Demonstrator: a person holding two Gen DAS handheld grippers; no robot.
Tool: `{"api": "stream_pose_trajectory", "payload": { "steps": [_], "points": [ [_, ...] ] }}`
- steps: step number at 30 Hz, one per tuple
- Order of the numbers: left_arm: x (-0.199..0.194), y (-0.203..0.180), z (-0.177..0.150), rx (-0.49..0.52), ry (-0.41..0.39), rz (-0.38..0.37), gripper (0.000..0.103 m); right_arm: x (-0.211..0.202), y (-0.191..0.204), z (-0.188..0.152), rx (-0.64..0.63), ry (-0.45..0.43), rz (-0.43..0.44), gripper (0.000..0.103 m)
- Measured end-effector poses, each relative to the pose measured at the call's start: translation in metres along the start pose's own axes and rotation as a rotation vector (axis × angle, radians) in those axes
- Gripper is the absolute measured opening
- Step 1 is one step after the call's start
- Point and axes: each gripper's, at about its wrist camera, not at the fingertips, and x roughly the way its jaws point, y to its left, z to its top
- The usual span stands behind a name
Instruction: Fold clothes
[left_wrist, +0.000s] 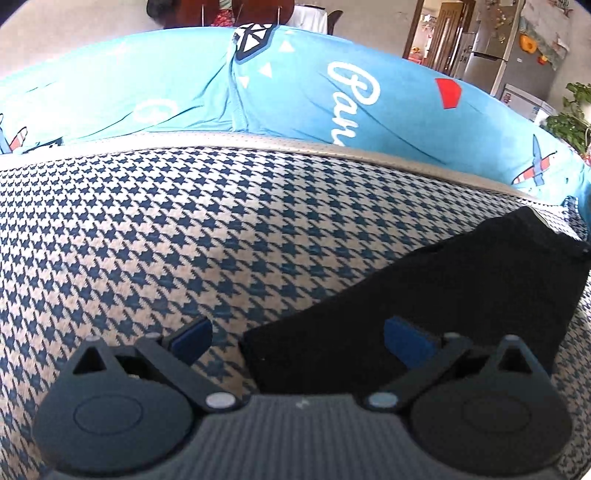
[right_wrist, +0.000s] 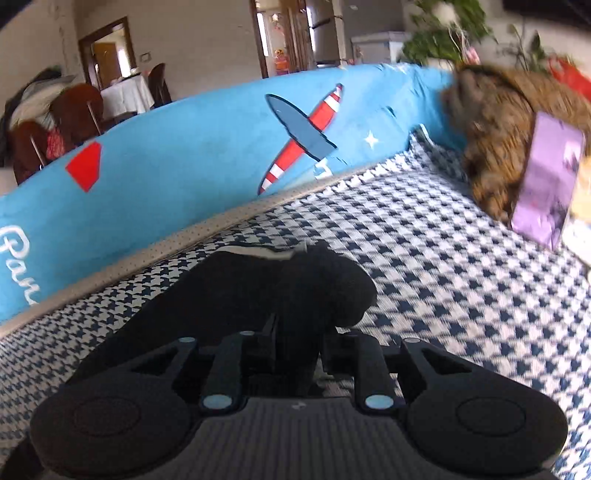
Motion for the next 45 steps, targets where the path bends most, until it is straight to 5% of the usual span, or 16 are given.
{"api": "stream_pose_trajectory", "payload": {
  "steps": [6,16,21,28,33,45],
  "points": [
    [0.002,-0.009,-0.008,0.017,0.009,0.026,0.103,-0.035,-0.005,-0.009,-0.043,-0.061,0.025,0.028],
    [0.012,-0.016,-0.022,0.048,0.047,0.073,0.103,-0.065,0.035,-0.052,-0.16,-0.011,0.294,0.028],
    [0.018,-0.017,-0.026,0.056,0.066,0.092,0.103,-0.057,0.063,-0.077,-0.204,0.096,0.433,0.028],
    [0.02,-0.02,-0.029,0.086,0.068,0.096,0.103,-0.043,0.088,-0.1,-0.296,0.17,0.462,0.028],
    [0.023,-0.019,-0.028,0.099,0.068,0.085,0.103,-0.039,0.094,-0.12,-0.37,0.201,0.394,0.026],
    [0.011,-0.008,-0.033,0.104,0.074,0.068,0.103,-0.079,0.072,-0.156,-0.309,0.168,0.331,0.027]
  ]
}}
